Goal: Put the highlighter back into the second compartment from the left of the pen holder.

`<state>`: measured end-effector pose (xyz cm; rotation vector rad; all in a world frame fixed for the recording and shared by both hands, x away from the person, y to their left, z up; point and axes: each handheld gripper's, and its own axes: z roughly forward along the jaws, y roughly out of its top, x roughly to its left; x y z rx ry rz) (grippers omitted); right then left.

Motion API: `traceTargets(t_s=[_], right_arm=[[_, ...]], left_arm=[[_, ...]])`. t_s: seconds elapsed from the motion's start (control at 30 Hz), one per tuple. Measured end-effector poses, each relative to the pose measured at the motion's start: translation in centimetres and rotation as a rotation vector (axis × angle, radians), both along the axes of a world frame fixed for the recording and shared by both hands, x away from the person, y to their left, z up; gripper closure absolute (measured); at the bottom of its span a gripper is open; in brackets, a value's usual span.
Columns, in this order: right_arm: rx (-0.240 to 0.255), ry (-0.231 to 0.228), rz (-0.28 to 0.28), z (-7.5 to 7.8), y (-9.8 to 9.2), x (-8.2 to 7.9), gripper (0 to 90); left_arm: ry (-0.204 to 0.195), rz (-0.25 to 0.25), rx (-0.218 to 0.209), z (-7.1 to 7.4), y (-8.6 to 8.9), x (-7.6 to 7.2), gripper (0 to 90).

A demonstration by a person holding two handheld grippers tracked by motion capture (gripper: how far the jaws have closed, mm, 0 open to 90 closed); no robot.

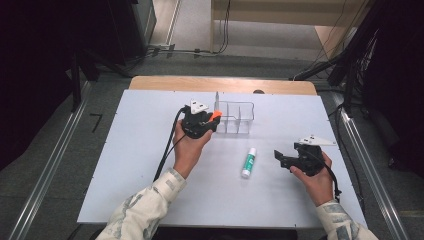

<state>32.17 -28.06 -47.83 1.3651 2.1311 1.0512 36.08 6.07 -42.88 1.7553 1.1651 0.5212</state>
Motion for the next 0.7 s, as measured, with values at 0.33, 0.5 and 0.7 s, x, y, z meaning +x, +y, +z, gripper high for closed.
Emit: traceTargets(t_s=[0.33, 0.5, 0.7], right_arm=[[-0.001, 0.009, 0.004, -0.1, 0.0, 0.1, 14.2], [-0.003, 0.012, 0.006, -0.1, 0.0, 0.1, 14.2], [-0.004, 0.013, 0.003, -0.1, 0.0, 0.1, 14.2]], left_arm=[[-0.013, 0.002, 0.014, 0.3, -1.0, 1.2, 67.9], [-0.009, 0.002, 0.023, 0.5, -1.5, 1.8, 67.9], [0.002, -0.014, 0.031, 0.6, -2.2, 2.5, 67.9]])
